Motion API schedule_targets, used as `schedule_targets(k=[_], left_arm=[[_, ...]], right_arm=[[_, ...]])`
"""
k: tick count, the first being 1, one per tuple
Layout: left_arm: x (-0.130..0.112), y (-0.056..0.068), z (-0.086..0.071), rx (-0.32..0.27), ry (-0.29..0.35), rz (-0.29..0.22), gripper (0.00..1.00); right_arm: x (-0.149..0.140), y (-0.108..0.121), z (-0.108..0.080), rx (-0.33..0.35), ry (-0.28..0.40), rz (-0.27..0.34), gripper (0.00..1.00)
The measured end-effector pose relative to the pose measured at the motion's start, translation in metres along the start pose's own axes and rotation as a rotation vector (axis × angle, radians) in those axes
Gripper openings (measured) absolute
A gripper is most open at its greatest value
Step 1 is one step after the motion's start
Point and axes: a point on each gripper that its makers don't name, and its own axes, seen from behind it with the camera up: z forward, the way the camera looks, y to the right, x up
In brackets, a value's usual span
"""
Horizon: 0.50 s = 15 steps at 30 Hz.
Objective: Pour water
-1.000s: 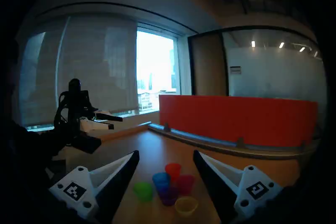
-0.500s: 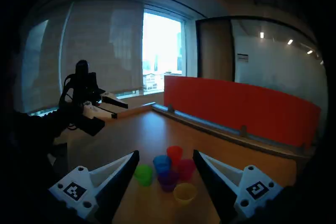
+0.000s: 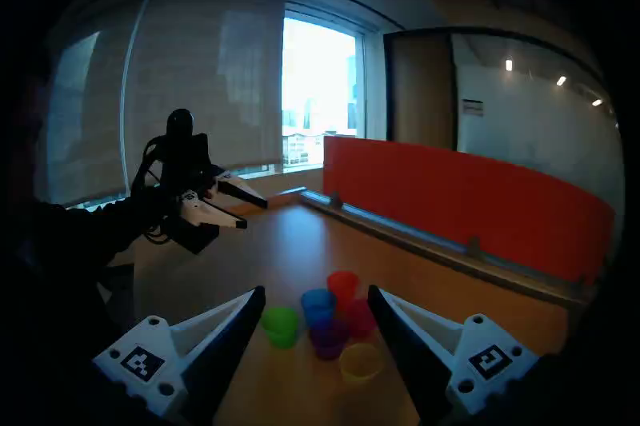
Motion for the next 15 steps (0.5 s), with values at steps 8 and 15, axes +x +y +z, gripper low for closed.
schedule_targets(k=[8,15], left_arm=[[-0.012,-0.006,0.019,-0.021,-0.018,0.011,0.96],[-0.028,-0.007,0.032,-0.054,-0.046,0.024,0.96]], right_arm=[[-0.011,-0.004,0.007,0.013,-0.019,0.012,0.99],[-0.024,-0.005,0.013,0.022,-0.043,0.019,0.99]])
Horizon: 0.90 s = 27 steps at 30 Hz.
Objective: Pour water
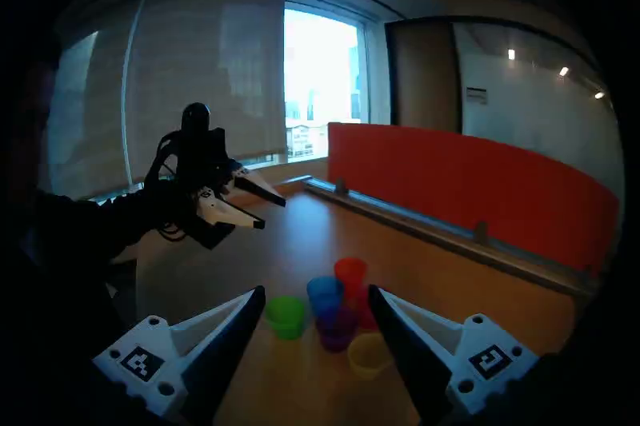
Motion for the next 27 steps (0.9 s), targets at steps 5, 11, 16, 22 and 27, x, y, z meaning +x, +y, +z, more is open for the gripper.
schedule_targets(k=[5,11,16,22,27], left_arm=[[-0.009,-0.006,0.007,0.003,-0.015,0.005,0.96],[-0.014,-0.011,0.009,0.003,-0.019,0.000,0.96],[-0.016,-0.014,0.009,0.006,-0.017,0.000,0.96],[-0.016,-0.015,0.009,0.006,-0.011,0.000,0.96],[-0.019,-0.016,0.010,0.006,-0.013,0.004,0.96]], right_arm=[[-0.008,0.001,0.006,0.006,-0.014,0.007,0.99],[-0.015,-0.001,0.012,0.022,-0.029,0.007,0.99],[-0.026,-0.005,0.020,0.037,-0.053,-0.005,0.99],[-0.042,-0.010,0.034,0.057,-0.076,-0.010,0.99],[-0.057,-0.013,0.048,0.074,-0.098,-0.018,0.99]])
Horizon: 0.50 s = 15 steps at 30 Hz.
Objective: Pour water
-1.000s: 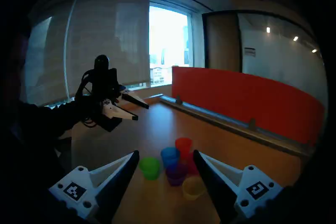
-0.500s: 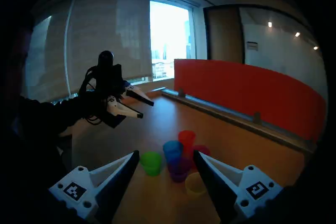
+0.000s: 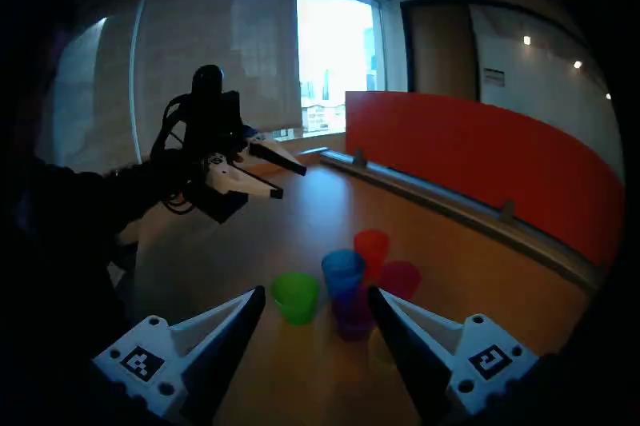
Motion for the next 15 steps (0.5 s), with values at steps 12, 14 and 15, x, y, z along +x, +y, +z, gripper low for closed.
schedule_targets(k=[12,14,15], left_arm=[[-0.005,-0.008,0.002,0.016,-0.009,0.000,0.96],[-0.005,-0.009,0.002,0.019,-0.007,-0.003,0.96],[-0.005,-0.010,0.002,0.021,-0.007,-0.004,0.96]], right_arm=[[-0.045,-0.006,0.044,0.044,-0.075,-0.026,0.99],[-0.051,-0.008,0.051,0.052,-0.087,-0.033,0.99],[-0.054,-0.009,0.054,0.055,-0.093,-0.038,0.99]])
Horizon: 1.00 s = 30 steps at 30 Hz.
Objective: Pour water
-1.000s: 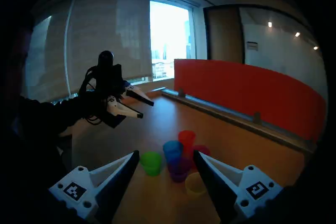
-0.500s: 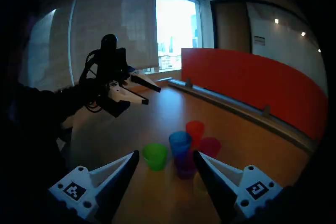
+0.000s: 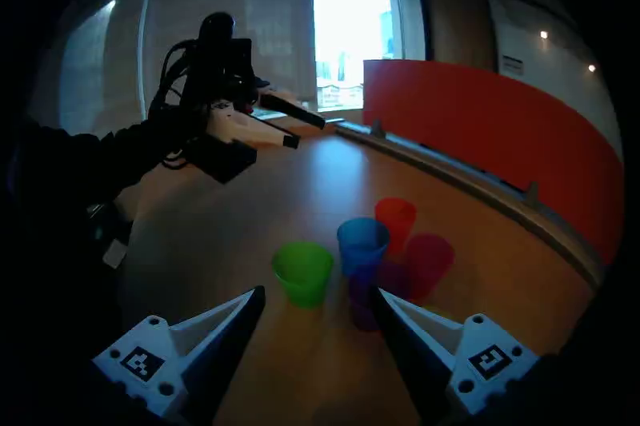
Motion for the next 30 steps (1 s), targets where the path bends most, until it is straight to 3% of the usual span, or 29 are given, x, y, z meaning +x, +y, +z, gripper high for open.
schedule_targets(k=[9,30], left_arm=[[-0.003,-0.002,0.003,0.001,-0.006,0.001,0.96],[-0.003,-0.003,0.000,0.004,0.005,0.001,0.96]], right_arm=[[-0.014,-0.009,0.030,0.023,-0.032,-0.050,0.99],[-0.034,-0.017,0.089,0.047,-0.087,-0.070,0.99]])
